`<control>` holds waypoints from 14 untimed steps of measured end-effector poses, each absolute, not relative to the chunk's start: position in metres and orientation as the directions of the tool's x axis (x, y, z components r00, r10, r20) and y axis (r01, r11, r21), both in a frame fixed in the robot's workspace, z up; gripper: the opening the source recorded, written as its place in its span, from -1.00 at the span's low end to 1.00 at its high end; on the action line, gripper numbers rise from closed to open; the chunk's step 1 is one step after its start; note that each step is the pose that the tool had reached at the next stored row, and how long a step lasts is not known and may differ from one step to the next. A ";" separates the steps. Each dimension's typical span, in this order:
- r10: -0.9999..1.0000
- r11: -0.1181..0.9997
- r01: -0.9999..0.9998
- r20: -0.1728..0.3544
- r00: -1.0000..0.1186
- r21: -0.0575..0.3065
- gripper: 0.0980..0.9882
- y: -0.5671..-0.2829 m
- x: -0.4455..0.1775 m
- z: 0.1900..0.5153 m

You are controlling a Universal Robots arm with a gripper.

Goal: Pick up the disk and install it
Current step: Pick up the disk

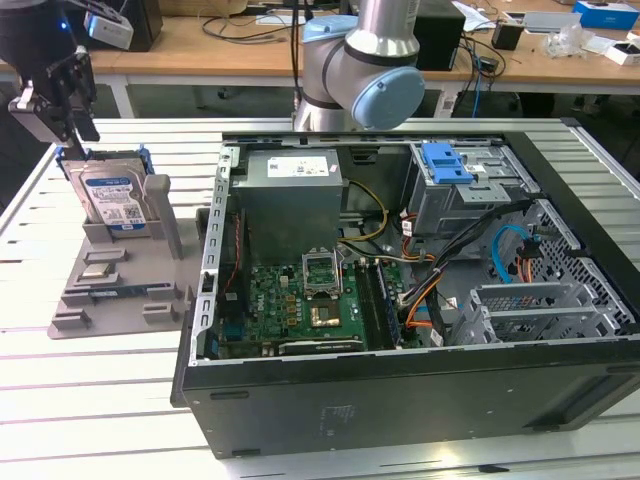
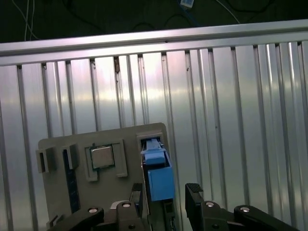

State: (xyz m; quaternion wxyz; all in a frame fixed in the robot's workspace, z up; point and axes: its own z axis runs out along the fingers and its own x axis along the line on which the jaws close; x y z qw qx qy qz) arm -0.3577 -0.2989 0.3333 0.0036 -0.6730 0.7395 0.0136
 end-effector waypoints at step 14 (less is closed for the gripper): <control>-0.998 0.053 -0.998 -0.019 -0.053 0.015 -0.14 -0.300 -0.358 0.300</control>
